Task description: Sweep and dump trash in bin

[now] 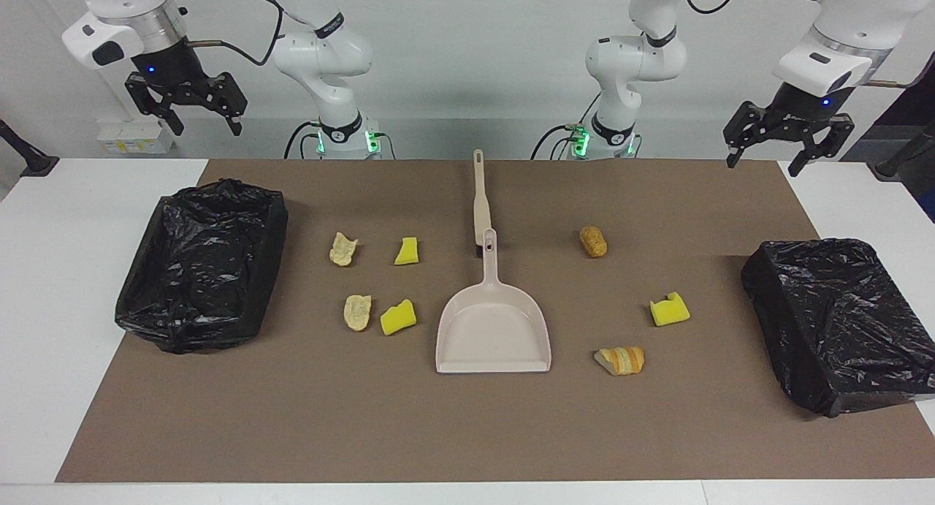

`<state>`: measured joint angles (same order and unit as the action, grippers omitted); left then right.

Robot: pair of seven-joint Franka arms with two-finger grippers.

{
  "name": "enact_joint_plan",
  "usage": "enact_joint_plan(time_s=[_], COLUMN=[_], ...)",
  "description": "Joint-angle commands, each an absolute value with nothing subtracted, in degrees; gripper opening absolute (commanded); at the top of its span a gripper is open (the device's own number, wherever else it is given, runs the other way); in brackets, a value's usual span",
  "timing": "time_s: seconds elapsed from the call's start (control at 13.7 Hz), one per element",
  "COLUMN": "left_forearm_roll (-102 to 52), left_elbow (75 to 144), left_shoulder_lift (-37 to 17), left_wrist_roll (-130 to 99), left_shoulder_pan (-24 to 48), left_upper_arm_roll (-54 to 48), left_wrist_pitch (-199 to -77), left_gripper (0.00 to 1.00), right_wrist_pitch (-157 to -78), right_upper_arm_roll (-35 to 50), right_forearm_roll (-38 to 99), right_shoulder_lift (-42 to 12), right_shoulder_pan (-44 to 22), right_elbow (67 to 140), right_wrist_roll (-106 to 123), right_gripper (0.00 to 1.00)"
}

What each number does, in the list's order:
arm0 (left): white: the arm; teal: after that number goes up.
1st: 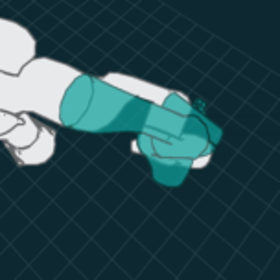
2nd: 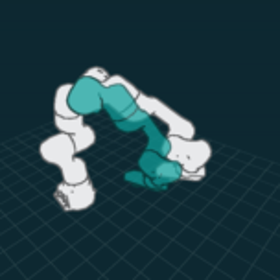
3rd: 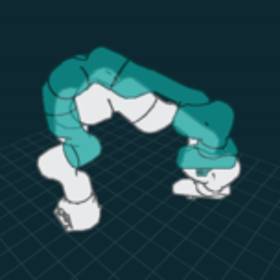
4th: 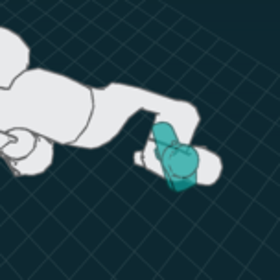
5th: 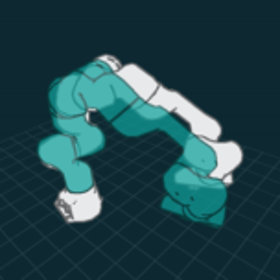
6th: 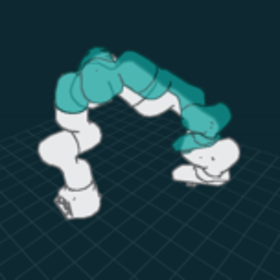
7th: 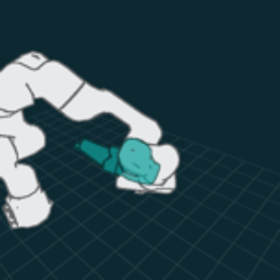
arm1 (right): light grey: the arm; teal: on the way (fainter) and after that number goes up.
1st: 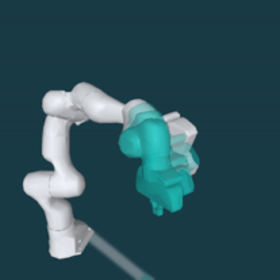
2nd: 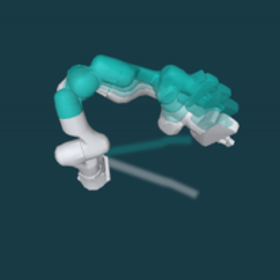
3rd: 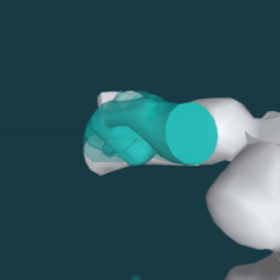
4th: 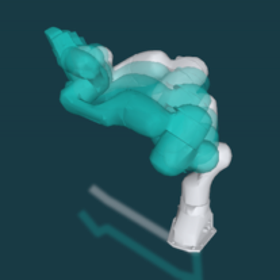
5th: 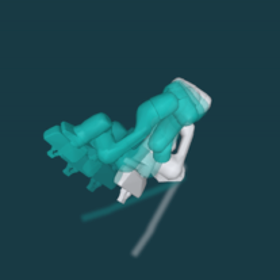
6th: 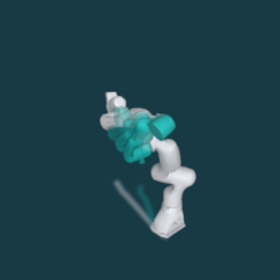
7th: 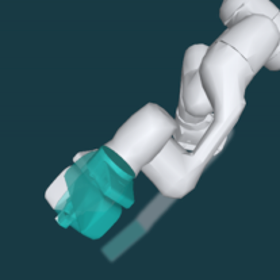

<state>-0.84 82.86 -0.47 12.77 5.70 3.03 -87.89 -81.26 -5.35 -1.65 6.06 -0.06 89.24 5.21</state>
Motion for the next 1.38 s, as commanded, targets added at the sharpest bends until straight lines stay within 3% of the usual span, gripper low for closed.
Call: enact_joint_plan(time_s=[0.0,0.87,1.31], left_forearm_roll=[-0.5,-1.0,-1.0], left_elbow=[82.8,83.5,85.8], left_shoulder_lift=[-0.1,0.1,1.5], left_wrist_roll=[12.2,12.1,12.0], left_shoulder_pan=[5.9,6.2,6.2], left_upper_arm_roll=[3.1,2.8,2.8], left_wrist_pitch=[-86.8,-87.8,-87.9], left_gripper=[1.00,1.00,1.00], right_wrist_pitch=[-82.3,-84.5,-92.4], right_upper_arm_roll=[-5.0,-4.5,-4.0], right_forearm_roll=[-2.6,-4.1,-3.2], right_shoulder_lift=[7.6,9.9,3.2], right_shoulder_pan=[0.4,-0.6,-13.3], right_elbow=[91.2,97.8,97.5], right_wrist_roll=[6.3,6.2,-6.4], right_gripper=[1.00,1.00,1.00])
